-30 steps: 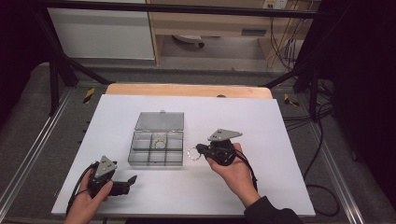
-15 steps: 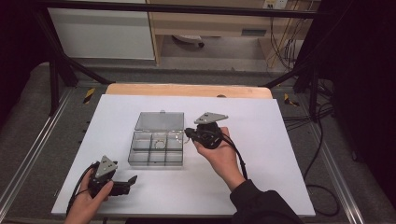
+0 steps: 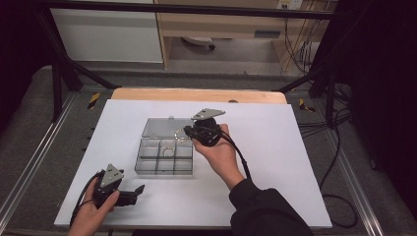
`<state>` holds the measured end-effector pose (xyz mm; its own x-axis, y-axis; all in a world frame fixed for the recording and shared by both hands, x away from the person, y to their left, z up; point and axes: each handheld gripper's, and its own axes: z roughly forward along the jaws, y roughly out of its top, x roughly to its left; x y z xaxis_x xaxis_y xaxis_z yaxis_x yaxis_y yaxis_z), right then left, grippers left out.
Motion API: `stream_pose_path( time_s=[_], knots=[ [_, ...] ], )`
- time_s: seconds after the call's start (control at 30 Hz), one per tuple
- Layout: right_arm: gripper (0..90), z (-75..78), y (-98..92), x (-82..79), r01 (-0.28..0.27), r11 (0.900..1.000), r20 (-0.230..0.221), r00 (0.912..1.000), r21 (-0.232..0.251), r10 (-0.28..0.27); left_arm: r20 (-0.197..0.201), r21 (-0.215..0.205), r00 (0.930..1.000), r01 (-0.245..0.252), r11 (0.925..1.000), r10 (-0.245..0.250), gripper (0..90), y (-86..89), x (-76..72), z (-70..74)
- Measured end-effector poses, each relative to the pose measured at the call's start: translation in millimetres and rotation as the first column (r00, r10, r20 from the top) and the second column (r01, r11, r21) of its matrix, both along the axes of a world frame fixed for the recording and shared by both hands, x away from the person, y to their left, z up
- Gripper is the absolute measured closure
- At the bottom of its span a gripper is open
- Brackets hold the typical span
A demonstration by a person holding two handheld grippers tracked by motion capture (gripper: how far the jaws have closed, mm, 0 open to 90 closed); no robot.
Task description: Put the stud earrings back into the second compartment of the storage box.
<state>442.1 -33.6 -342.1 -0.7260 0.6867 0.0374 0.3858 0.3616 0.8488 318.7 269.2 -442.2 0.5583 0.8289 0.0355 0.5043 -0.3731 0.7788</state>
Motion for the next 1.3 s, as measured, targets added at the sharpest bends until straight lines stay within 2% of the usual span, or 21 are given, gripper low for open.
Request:
stream_pose_path(
  time_s=[0.4, 0.57, 1.03, 1.13, 1.3],
  knots=[
    [87.5, -0.5, 22.1, 15.1, -0.010, 1.000, 0.001, 1.0000, -0.027, 0.010, 0.001, -0.010, 1.0000, -0.003, 1.0000, 0.003, 7.2, 0.8, 0.2, 0.8],
    [87.5, -3.7, 27.7, 19.3, -0.011, 0.999, -0.006, 0.9999, -0.037, 0.011, 0.013, -0.019, 0.9998, -0.012, 0.9997, 0.012, 7.3, 2.6, -0.1, 2.6],
    [87.5, -18.5, 41.3, 21.0, -0.032, 0.997, -0.031, 0.9991, -0.069, 0.030, 0.022, -0.016, 0.9996, -0.019, 0.9997, 0.019, 7.9, 4.1, 0.3, 3.5],
    [87.5, -22.2, 45.0, 20.5, -0.043, 0.996, -0.033, 0.9986, -0.077, 0.040, 0.033, -0.028, 0.9990, -0.029, 0.9992, 0.030, 8.0, 5.9, 0.2, 5.3],
    [87.5, -29.4, 51.7, 19.6, -0.057, 0.994, -0.045, 0.9976, -0.095, 0.052, 0.030, -0.032, 0.9988, -0.037, 0.9988, 0.038, 8.1, 7.3, 0.6, 5.4]
  ],
)
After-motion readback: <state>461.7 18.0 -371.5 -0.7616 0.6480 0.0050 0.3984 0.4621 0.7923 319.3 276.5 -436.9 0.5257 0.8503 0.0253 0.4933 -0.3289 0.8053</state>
